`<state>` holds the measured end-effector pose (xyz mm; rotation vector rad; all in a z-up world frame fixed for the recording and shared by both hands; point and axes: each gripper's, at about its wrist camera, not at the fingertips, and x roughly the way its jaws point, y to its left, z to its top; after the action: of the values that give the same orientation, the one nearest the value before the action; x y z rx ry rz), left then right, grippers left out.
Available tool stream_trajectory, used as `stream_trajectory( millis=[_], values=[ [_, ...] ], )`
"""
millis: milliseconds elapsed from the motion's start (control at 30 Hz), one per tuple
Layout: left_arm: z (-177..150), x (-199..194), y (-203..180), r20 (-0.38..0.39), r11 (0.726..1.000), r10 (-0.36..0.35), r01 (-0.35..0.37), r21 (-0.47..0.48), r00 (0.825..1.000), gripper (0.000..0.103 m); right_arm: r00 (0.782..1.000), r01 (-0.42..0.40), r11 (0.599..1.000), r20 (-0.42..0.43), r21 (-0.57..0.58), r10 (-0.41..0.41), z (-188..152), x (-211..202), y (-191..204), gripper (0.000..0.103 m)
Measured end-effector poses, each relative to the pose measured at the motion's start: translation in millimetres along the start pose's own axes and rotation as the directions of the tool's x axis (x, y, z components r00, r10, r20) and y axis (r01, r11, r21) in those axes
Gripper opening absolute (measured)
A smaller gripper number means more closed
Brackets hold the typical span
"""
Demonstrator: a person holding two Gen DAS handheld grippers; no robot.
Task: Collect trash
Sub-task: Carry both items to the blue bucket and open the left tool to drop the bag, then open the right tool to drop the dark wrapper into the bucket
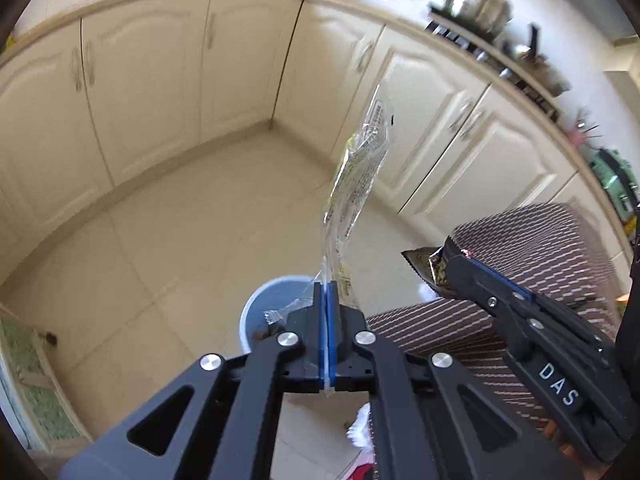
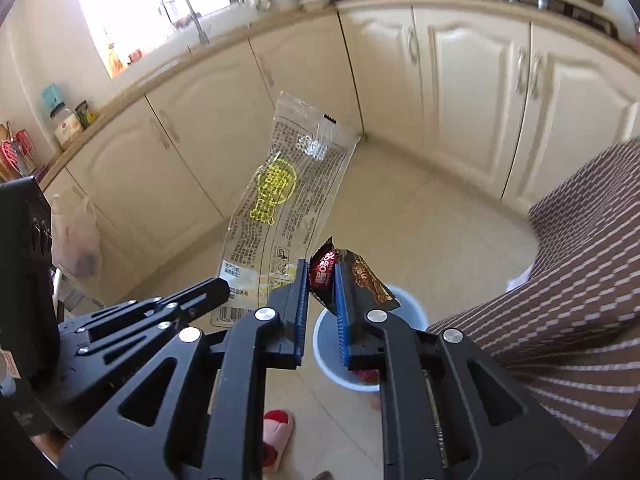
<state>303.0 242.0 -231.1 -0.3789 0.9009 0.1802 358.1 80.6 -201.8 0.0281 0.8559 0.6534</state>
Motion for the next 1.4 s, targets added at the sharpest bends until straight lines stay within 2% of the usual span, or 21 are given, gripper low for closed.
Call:
stream_trajectory(
  millis=[167,333,467,633,833,867,900,933,1400],
  values=[
    [-6.3,52.8,12.7,-0.091,0.999,0.046,-0.048,-0.013,0.995,0.001,0.997,-0.017,0.998,-0.072,0.058,0.021,-13.3,49.7,-18.3,0.013],
    [-14.5,106.7,16.2,-0.187,0.997,0.071,-0.075,-0.018,0.98,0.001,0.992,-0.006,0.995,-0.124,0.104,0.018,-28.6,83.9,-35.6,0.013],
    [-19.2,145.4,8.9,-0.253,0.997,0.065,-0.073,-0.023,0.965,0.001,0.988,0.005,0.991,-0.155,0.133,0.016,-37.3,106.0,-49.5,0.013],
    [-23.5,172.4,5.2,-0.293,0.998,0.045,-0.056,-0.029,0.955,0.003,0.984,0.014,0.986,-0.178,0.164,0.016,-39.2,126.4,-61.6,0.013],
    [-28.4,183.5,5.6,-0.307,0.998,0.04,-0.053,-0.035,0.951,0.007,0.982,0.022,0.983,-0.187,0.18,0.013,-39.3,136.8,-70.6,0.013],
    [-26.2,185.3,5.1,-0.309,0.998,0.044,-0.058,-0.038,0.95,0.015,0.982,0.021,0.983,-0.188,0.183,0.014,-39.6,137.8,-71.5,0.013],
    [-26.3,185.9,5.6,-0.308,0.997,0.047,-0.061,-0.037,0.95,0.028,0.982,0.021,0.983,-0.188,0.185,0.015,-40.0,138.2,-71.9,0.013],
    [-27.8,183.4,8.6,-0.304,0.997,0.049,-0.064,-0.037,0.951,0.031,0.982,0.02,0.982,-0.189,0.185,0.015,-41.3,138.3,-72.2,0.013],
    [-25.6,165.2,26.3,-0.275,0.994,0.062,-0.085,-0.072,0.959,0.032,0.979,-0.011,0.978,-0.196,0.208,0.053,-44.8,147.2,-70.7,0.013]
  ],
)
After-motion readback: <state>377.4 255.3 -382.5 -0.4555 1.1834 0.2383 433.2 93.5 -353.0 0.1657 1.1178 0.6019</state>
